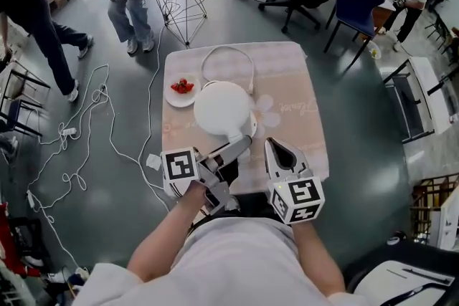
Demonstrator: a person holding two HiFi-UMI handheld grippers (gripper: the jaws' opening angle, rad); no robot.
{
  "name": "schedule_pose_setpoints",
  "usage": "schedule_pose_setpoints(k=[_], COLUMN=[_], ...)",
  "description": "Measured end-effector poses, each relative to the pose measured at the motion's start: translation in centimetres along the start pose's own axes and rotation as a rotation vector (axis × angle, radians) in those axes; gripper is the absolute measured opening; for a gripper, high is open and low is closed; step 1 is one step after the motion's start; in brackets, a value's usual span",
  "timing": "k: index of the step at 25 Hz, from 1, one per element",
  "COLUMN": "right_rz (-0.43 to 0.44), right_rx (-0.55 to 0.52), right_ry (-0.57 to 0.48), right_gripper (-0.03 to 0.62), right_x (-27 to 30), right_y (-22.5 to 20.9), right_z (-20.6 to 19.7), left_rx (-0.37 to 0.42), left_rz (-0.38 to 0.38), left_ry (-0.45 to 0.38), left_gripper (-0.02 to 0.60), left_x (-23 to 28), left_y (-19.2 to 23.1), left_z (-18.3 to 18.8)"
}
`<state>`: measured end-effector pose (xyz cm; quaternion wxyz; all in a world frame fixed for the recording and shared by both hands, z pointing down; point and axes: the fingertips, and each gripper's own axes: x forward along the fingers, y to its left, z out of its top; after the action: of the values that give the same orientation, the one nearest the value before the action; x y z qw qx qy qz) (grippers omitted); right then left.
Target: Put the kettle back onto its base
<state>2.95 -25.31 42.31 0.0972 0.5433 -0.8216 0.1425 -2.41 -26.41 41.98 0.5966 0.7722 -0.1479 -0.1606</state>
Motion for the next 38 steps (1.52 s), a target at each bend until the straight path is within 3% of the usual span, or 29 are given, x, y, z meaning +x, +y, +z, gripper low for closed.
schedule_pose_setpoints(k=[15,38], right_rz=[0.100,0.233], right_rx=[0.006,-0.002], right_ry=[0.030,0.077], right_gripper=[0.005,0.005], right_x=[2.0,4.4], right_y=[-4.5,-5.9], right_z=[0.6,-0.2], left_rx=[-0.018,-0.016], left_rz=[0.073,0.131], left_ry=[-0.095,-0.154], left_gripper=[0.216,0.218], left_x=[3.3,5.3], left_y=[2.0,4.1], left_z=[1.0,0.9])
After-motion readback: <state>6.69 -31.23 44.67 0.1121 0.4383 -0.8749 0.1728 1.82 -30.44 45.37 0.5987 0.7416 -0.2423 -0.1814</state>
